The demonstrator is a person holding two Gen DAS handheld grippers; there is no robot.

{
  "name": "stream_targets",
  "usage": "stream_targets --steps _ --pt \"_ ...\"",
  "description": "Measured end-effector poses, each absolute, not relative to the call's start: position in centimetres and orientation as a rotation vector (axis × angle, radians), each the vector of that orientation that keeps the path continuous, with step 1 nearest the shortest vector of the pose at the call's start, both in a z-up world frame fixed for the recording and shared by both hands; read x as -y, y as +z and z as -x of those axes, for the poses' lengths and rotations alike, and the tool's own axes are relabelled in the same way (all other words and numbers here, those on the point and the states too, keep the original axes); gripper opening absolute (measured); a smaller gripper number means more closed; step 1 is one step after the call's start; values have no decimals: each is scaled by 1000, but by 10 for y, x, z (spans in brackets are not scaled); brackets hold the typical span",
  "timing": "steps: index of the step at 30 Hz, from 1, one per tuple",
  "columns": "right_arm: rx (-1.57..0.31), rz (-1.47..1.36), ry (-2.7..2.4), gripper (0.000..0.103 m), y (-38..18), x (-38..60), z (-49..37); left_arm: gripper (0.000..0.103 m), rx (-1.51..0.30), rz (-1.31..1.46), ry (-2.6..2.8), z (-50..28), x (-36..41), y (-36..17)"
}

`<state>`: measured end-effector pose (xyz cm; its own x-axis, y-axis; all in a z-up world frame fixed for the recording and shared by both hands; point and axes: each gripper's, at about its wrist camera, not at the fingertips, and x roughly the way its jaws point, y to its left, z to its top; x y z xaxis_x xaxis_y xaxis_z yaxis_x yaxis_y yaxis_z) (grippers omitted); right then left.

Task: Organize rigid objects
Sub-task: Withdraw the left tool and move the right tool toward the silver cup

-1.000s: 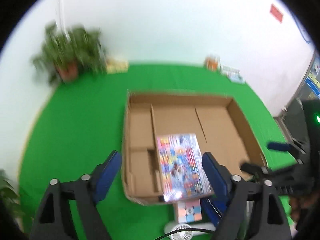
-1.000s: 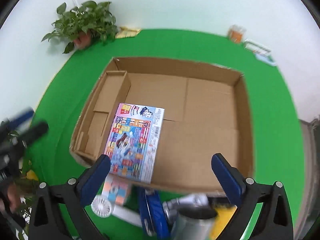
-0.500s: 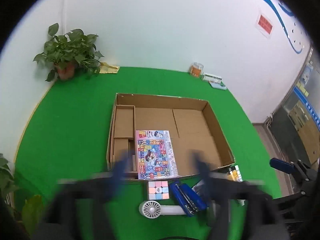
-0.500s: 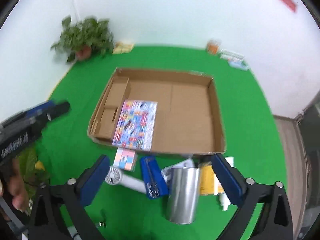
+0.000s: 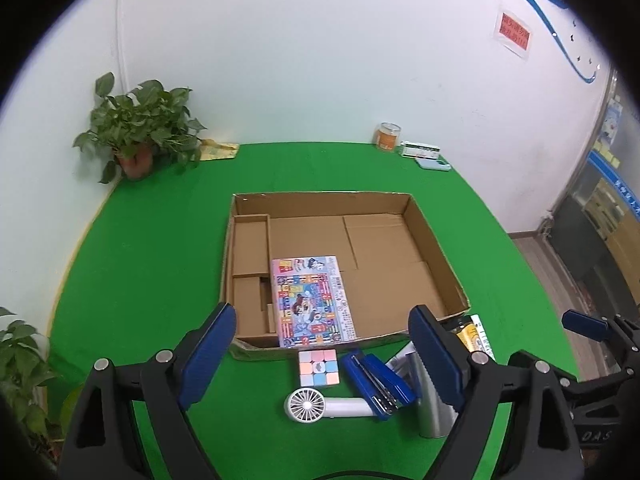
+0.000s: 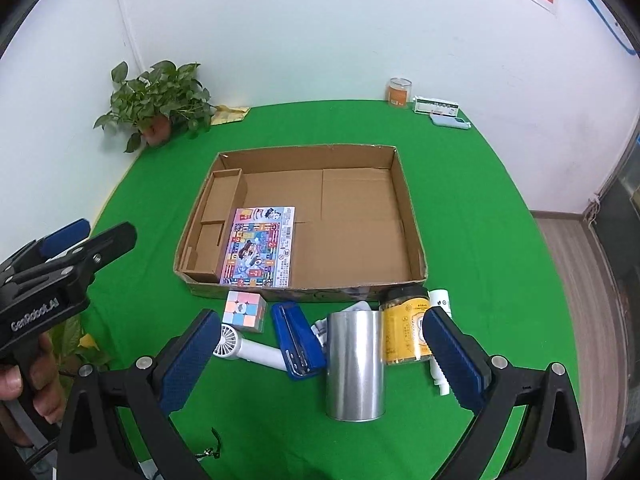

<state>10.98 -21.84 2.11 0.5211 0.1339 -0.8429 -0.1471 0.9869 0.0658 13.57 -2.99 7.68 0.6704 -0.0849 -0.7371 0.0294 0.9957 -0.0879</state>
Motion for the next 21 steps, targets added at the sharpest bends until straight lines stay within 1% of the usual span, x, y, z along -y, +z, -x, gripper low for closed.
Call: stream_targets --steps 4,5,6,7,8,9,10,11,12,13,14,15,16,17,18,19,21 --pt "-1002 7 225 100 18 231 -120 87 -827 87 -16 -130 40 83" --pt "-995 7 240 99 17 234 -121 85 -829 100 -6 -129 42 83" --pt "-988 4 259 99 16 238 -122 80 -835 113 0 -128 43 82" --pt "-982 1 280 99 14 242 -123 74 -842 126 10 -127 45 81" --pt "-981 -4 294 98 12 245 -124 53 -850 135 18 -125 46 79" --pt "-981 -12 310 93 9 249 -125 33 -872 145 28 -124 48 76" --pt "-981 -22 324 87 6 254 -126 31 -892 148 47 -124 49 73" --pt "-983 -26 335 84 2 258 -127 31 -910 153 82 -122 51 69" --pt "-985 -22 349 80 -1 261 -128 31 -918 162 94 -120 52 67" --pt "-985 -20 361 79 -3 264 -127 32 -926 178 101 -118 54 66" --pt "-980 -22 379 80 -5 269 -128 45 -937 189 116 -117 56 64" --pt "-976 -35 395 82 -8 275 -127 73 -944 192 134 -117 58 62" --pt "-975 -49 404 88 -11 280 -127 84 -943 192 156 -116 61 61" --pt "-979 -70 412 95 -15 287 -128 86 -920 188 172 -113 65 60" --pt "-983 -94 409 102 -20 295 -128 86 -915 179 170 -113 68 59" --pt "-982 -116 406 102 -24 303 -129 86 -932 160 166 -115 71 55" --pt "-996 -145 402 102 -34 318 -129 86 -1028 96 182 -123 79 38"
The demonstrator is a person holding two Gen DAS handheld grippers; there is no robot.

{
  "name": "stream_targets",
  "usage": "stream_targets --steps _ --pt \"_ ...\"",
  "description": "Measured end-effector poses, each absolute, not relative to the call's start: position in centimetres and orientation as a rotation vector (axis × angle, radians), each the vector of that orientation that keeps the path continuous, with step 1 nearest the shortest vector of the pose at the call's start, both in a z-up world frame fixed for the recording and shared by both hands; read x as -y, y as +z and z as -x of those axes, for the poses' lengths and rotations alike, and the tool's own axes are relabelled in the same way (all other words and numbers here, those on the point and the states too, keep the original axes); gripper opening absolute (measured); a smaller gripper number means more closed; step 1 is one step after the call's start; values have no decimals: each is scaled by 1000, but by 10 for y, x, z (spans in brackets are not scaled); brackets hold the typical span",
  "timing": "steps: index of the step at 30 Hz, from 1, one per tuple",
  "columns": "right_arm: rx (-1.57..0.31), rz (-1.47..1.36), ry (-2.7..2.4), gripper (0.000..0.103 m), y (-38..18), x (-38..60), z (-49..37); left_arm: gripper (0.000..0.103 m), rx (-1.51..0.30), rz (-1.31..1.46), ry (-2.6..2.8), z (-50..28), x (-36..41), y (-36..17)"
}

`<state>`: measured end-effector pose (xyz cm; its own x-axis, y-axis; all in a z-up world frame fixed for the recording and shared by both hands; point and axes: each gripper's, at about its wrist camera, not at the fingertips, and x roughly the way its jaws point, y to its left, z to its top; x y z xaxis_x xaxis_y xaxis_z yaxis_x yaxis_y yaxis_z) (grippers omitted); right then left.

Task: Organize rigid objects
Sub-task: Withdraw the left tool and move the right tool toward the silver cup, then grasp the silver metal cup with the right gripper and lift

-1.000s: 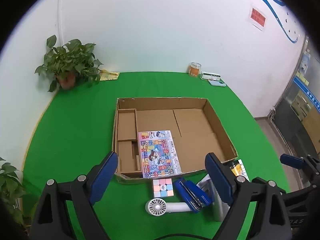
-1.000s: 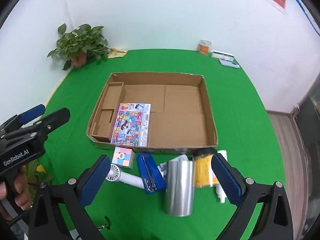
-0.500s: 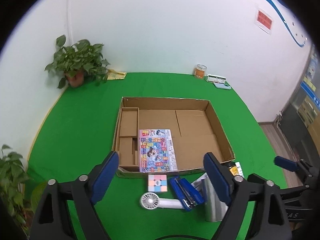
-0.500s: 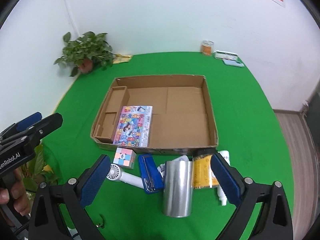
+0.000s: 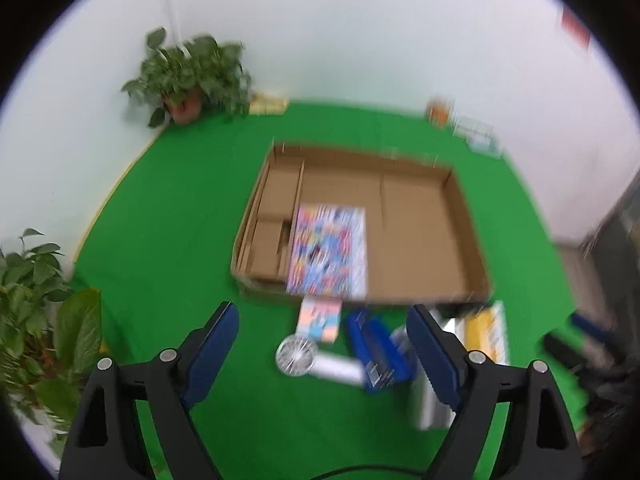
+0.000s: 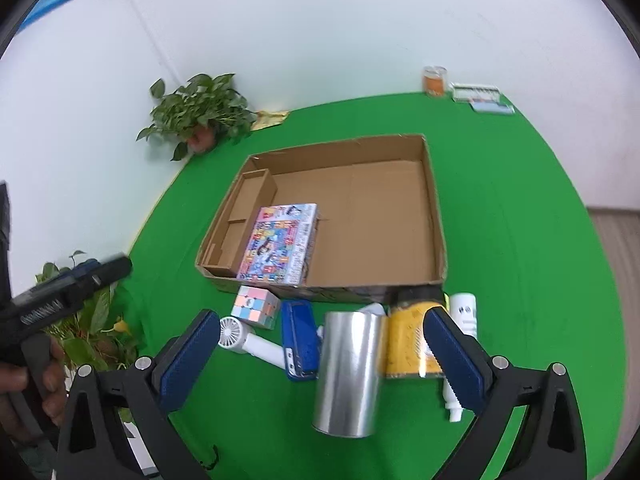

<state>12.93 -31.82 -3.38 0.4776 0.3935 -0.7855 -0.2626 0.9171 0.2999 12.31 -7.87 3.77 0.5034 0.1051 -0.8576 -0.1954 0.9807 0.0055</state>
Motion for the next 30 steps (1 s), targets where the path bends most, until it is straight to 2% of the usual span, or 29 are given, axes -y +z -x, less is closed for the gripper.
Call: stream_targets --steps 2,11,19,21,24,30 --pt "-1029 -156 406 102 -46 328 -131 86 -1115 77 159 -129 83 19" --pt "-1328 -222 360 102 -152 332 -124 86 -1243 137 -21 -139 86 -26" --pt "-1434 -195 271 102 -239 294 -133 85 -1261 186 -93 -145 69 -47" --pt "-1471 -179 285 99 -258 283 -137 85 -1265 207 -87 -142 63 -51" --pt "-1511 -170 289 84 -276 275 -137 85 -1283 253 -82 -135 55 -59" --pt "-1530 -81 328 84 -285 273 -96 85 -1362 354 -166 -123 71 -88"
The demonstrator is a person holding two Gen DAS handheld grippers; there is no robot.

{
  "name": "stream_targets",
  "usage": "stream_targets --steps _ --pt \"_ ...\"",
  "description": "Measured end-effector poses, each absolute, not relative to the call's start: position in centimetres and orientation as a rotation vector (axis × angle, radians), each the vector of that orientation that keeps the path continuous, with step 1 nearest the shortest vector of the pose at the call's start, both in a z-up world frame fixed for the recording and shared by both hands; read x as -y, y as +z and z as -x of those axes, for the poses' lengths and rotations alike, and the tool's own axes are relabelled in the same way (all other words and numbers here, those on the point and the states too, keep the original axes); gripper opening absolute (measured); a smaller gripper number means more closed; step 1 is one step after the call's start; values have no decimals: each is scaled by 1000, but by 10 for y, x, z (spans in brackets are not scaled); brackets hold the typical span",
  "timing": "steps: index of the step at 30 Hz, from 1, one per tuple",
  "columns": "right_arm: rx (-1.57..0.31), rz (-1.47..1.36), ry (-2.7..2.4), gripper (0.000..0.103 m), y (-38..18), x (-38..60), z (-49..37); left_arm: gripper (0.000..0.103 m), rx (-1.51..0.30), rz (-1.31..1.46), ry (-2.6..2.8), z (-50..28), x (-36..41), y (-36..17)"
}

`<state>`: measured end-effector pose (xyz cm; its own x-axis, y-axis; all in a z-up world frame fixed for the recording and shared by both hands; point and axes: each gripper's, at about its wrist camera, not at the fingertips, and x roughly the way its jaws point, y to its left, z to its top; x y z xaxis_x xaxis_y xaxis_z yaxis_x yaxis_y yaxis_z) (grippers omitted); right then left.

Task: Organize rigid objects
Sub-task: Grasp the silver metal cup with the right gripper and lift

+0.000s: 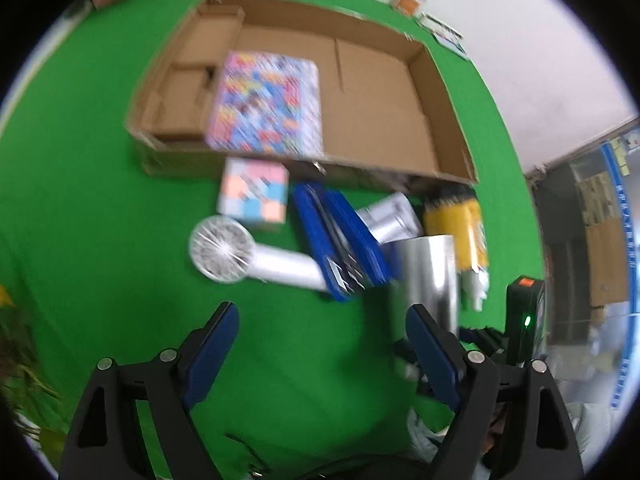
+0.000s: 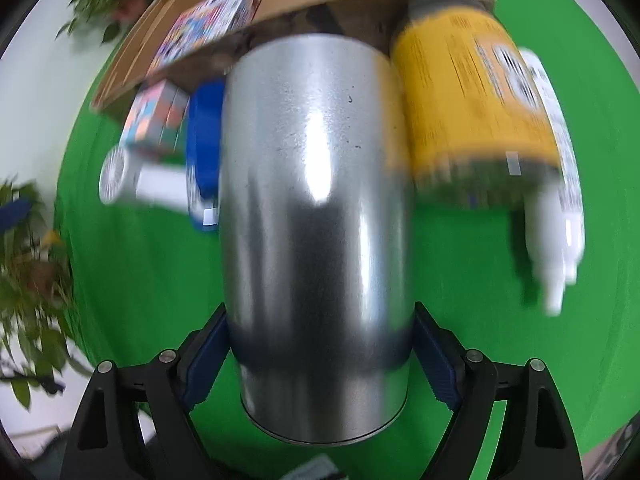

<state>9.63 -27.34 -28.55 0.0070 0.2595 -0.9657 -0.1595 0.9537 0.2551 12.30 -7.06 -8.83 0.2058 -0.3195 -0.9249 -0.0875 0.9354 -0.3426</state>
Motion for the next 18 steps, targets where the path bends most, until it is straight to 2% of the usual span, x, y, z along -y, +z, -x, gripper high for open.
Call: stream_targets --steps 4,7,8,15,18 --pt "-1573 -125 388 88 -296 283 -66 85 -1427 460 -299 -116 99 -120" --pt "-1511 -185 476 100 -291 287 -59 85 -1469 550 -342 -112 115 -147" --pt "-1475 -191 487 101 -287 287 -58 85 -1477 569 -351 -112 119 -154" --pt "-1472 -266 593 101 -304 278 -62 84 -1545 614 -334 -121 135 -198" --pt "-1505 -274 636 98 -315 255 -71 84 -1570 578 -327 -122 139 -207"
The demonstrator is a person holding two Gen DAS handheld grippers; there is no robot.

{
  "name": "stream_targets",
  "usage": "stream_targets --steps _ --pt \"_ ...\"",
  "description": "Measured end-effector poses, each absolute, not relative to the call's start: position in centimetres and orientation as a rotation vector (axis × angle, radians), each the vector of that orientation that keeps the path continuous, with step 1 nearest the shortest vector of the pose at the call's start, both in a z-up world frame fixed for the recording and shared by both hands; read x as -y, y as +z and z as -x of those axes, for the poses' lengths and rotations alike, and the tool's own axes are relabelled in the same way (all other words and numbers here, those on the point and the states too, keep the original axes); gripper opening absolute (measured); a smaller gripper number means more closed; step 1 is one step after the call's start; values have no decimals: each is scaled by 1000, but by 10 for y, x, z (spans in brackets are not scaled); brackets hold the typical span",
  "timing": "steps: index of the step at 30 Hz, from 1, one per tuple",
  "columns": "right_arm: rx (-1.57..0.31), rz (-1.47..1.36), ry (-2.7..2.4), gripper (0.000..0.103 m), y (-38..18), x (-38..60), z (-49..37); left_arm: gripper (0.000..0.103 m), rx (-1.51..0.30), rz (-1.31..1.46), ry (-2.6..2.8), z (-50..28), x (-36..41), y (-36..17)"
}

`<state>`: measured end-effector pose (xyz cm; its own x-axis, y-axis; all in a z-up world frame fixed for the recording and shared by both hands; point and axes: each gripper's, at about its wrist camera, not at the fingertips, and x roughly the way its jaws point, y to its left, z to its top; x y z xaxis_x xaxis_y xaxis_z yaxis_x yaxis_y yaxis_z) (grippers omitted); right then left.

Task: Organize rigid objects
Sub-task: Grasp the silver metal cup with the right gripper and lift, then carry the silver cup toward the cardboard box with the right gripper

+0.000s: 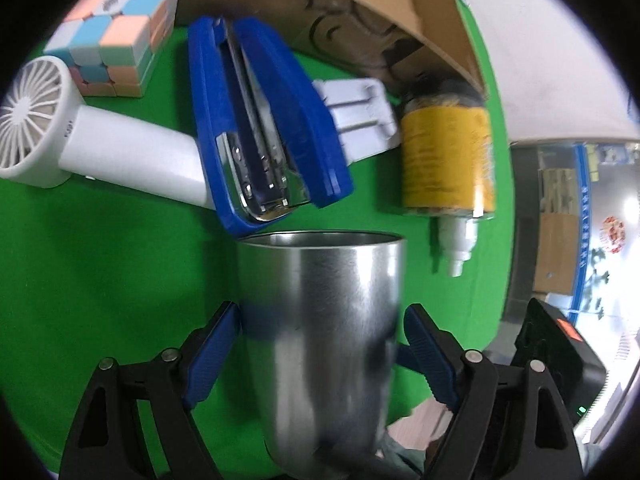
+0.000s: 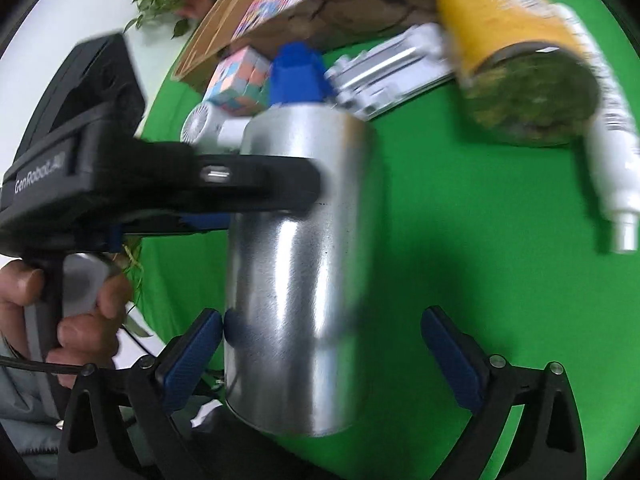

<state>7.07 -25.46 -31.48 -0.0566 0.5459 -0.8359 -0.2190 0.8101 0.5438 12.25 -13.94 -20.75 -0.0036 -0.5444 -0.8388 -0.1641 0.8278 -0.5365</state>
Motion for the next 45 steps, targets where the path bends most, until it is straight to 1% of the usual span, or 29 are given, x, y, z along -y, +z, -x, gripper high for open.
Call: stream_targets --steps 3,4,7,9,11,16,21,23,26,31,35,40,45 --pt "-1573 -295 664 86 -330 239 -78 83 -1560 593 -339 -119 140 -209" --pt "-1587 -298 667 84 -333 236 -79 83 -1561 591 -341 -118 140 -209" --pt "-1578 -277 665 83 -329 228 -81 83 -1544 603 -347 -117 137 -202" --pt "-1540 -258 672 83 -313 225 -84 83 -1505 584 -357 -119 137 -179" --pt "-1484 -247 685 83 -288 228 -86 82 -1446 548 -364 -122 139 -147" --pt "-1288 -139 691 83 -192 220 -105 82 -1236 515 -419 -135 136 -46" --pt "-1110 -51 674 83 -102 209 -128 82 -1049 477 -463 -150 130 40" --pt "-1062 -34 668 83 -78 209 -133 82 -996 462 -481 -155 129 68" --pt "-999 -9 656 83 -46 204 -143 82 -942 445 -501 -165 128 95" --pt "-926 9 636 83 -11 199 -153 82 -889 419 -527 -175 123 123" --pt "-909 6 633 83 -1 198 -150 82 -884 409 -531 -184 115 129" --pt "-913 -5 631 83 -8 208 -153 82 -902 403 -539 -199 108 121" --pt "-951 -14 615 83 -27 199 -179 82 -929 419 -549 -217 102 103"
